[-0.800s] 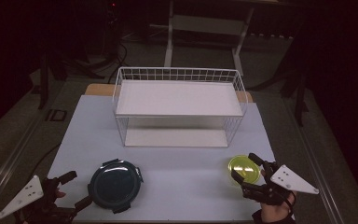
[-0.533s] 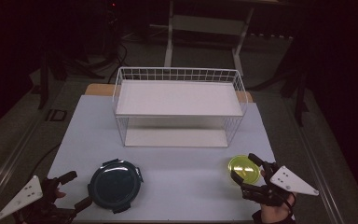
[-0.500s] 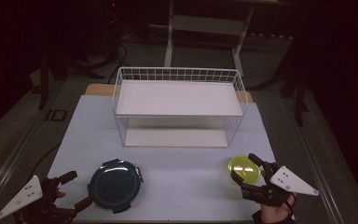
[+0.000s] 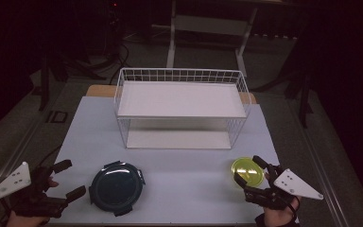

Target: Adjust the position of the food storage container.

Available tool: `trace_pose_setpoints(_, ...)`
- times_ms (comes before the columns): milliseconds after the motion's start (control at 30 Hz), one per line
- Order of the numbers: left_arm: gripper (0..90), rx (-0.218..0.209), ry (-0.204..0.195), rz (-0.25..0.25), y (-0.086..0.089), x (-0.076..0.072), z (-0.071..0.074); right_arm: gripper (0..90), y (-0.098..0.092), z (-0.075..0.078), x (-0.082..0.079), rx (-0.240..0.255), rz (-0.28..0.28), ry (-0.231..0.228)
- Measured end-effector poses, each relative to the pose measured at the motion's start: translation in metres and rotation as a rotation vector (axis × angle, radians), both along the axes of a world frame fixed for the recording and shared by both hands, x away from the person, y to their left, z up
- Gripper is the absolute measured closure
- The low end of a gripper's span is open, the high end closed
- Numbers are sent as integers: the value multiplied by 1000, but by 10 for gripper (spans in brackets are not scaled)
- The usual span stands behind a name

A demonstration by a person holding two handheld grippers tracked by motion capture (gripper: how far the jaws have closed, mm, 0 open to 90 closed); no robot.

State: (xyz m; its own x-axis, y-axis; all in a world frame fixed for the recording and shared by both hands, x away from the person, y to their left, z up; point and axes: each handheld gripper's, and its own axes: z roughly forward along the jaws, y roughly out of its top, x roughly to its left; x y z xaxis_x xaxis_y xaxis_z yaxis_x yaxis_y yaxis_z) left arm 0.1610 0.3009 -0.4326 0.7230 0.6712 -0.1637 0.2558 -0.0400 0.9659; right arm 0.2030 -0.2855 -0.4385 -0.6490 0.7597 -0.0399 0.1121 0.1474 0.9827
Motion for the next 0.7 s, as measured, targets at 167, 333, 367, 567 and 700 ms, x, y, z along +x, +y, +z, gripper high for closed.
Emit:
trace_pose_setpoints(167, 170, 50, 27, -6, 4, 9, -2, 159, 1, 0, 0, -3, 4, 0)
trace_pose_setpoints(333, 394, 128, 89, -4, 12, 14, -12, 158, 1, -1, 1, 2, 5, 10)
trace_pose_setpoints(367, 428, 137, 103, -1, 13, 15, -14, 158, 1, -2, 1, 2, 4, 12)
trace_pose_setpoints(567, 608, 207, 171, 31, 14, 13, -30, 157, 2, -2, 1, -1, 12, 12)
trace_pose_setpoints(700, 705, 245, 206, 32, 15, 9, -44, 157, 3, -3, 1, -4, 18, 18)
